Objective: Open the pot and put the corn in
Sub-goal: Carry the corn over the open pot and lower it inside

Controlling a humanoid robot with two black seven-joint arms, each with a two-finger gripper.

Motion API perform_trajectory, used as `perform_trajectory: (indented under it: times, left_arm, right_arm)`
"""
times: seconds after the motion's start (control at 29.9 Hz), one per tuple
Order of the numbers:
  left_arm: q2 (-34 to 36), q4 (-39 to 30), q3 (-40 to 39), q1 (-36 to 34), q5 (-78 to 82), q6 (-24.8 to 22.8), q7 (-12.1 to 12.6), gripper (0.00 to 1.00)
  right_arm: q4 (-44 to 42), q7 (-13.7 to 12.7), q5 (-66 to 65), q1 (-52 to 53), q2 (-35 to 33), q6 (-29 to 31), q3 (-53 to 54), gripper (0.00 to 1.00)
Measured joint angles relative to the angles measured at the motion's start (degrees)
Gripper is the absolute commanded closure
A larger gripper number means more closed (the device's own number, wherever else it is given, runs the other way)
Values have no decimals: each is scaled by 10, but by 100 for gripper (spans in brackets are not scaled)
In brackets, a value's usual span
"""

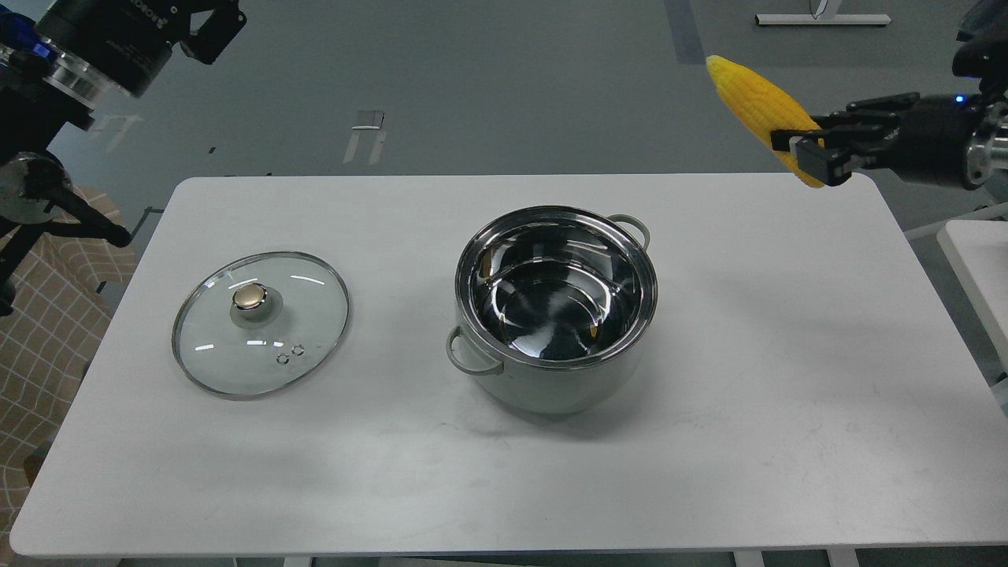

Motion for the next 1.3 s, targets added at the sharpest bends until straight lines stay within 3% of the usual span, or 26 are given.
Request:
perform_trajectory:
  times: [0.37, 0.53, 1.1, 1.17, 1.27, 1.3]
  left_arm:
    - [-8, -1, 0, -1, -1, 2, 0, 6]
    - [-11, -1, -1, -1, -1, 3, 0, 6]
    - [-27, -1, -2, -1, -1, 8, 0, 6]
    - [-27, -1, -2, -1, -1, 8, 0, 6]
    - [-27, -1, -2, -1, -1, 8, 0, 6]
    - [-27, -1, -2, -1, -1, 8, 0, 6]
  right_arm:
    - [49, 0, 27, 90, 168, 14, -136, 79]
    - [40, 0, 29, 84, 203, 14, -168, 71]
    - [-64, 0, 53, 9, 298, -18, -182, 66]
    - [-69, 0, 53, 5, 304, -19, -182, 60]
    - [-71, 0, 53, 4, 308, -17, -183, 39]
    - [-72, 0, 53, 4, 308, -16, -183, 37]
